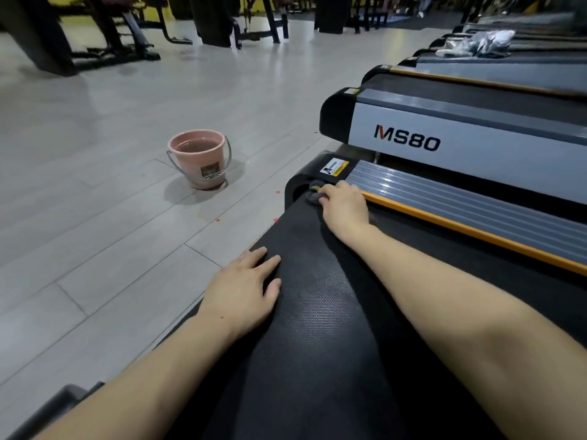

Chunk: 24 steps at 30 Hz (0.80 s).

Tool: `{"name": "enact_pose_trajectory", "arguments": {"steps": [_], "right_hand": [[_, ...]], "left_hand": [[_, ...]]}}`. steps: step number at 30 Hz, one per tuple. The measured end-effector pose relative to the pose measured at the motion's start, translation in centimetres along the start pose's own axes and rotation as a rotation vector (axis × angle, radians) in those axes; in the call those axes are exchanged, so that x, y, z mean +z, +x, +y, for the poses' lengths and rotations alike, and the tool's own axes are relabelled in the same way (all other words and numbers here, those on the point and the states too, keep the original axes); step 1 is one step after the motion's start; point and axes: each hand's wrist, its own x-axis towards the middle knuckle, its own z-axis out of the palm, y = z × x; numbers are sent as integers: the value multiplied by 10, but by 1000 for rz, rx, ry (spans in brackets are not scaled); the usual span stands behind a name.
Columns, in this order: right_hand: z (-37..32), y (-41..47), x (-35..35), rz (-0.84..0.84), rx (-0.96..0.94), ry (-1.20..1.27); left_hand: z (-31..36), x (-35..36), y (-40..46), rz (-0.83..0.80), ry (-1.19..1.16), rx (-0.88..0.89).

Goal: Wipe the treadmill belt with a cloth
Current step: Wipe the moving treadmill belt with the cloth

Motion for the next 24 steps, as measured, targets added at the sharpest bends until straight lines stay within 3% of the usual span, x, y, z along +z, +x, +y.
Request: {"name": "enact_pose_trajectory", "arguments": {"steps": [2, 7, 9, 13, 15, 18, 21, 24], "right_hand": [[-20, -20, -3, -18, -39, 17], [-41, -63, -3, -63, -448, 92], [-32, -36, 2, -63, -438, 46], [-7, 14, 13, -46, -105, 4], [-16, 1, 11, -39, -74, -2], [-22, -42, -3, -42, -165, 95], [-15, -98, -22, -67, -400, 185], [11, -85, -24, -100, -487, 114]], "left_hand": [[-1, 1, -1, 7, -5, 11], [1, 4, -4, 54, -20, 22], [0, 3, -4, 47, -23, 16], [-4, 2, -2, 9, -5, 17], [-4, 1, -3, 7, -23, 11], [-6, 2, -4, 5, -43, 17], [-9, 2, -10, 27, -63, 10], [-9, 3, -23, 35, -53, 1]]}}
